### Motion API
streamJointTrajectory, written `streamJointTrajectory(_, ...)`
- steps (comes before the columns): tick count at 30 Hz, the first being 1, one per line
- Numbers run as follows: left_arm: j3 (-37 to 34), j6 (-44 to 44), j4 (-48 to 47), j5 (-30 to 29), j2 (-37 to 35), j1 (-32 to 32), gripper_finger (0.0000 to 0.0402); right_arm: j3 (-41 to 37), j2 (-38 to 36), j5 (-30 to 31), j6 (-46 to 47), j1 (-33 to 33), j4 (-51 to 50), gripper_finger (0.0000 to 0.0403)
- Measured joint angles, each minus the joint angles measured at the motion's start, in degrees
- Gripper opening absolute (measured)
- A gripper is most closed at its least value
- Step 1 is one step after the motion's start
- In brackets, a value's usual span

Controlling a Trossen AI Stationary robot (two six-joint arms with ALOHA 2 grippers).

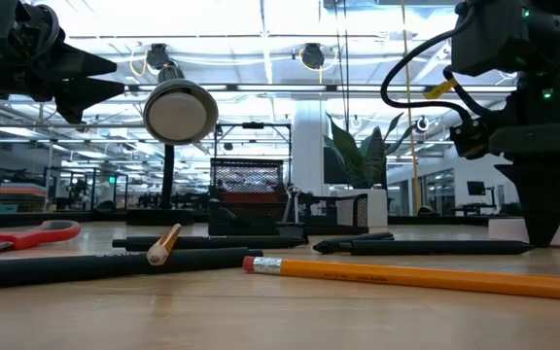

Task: Pick and place office supplies into organizer
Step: Put the pink sticky notes into the desk organizer

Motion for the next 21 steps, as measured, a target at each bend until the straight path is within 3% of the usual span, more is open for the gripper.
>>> streamJointTrajectory(6, 0.0, 0.0, 0.0, 0.0, 0.0, 0.0, 0.0225, 2.2, 0.2, 2.1, -2.4, -0.3, -1.7, 0.0303)
streamJointTrajectory(11, 0.0, 0.0, 0.0, 0.0, 0.0, 0.0, 0.0225, 5.4, 0.3, 8.3, -5.8, -1.7, -0.1, 0.0296)
streamJointTrajectory(21, 0.0, 0.0, 0.0, 0.0, 0.0, 0.0, 0.0225, 8.2, 0.8, 10.2, -14.0, -6.4, 6.6, 0.0290)
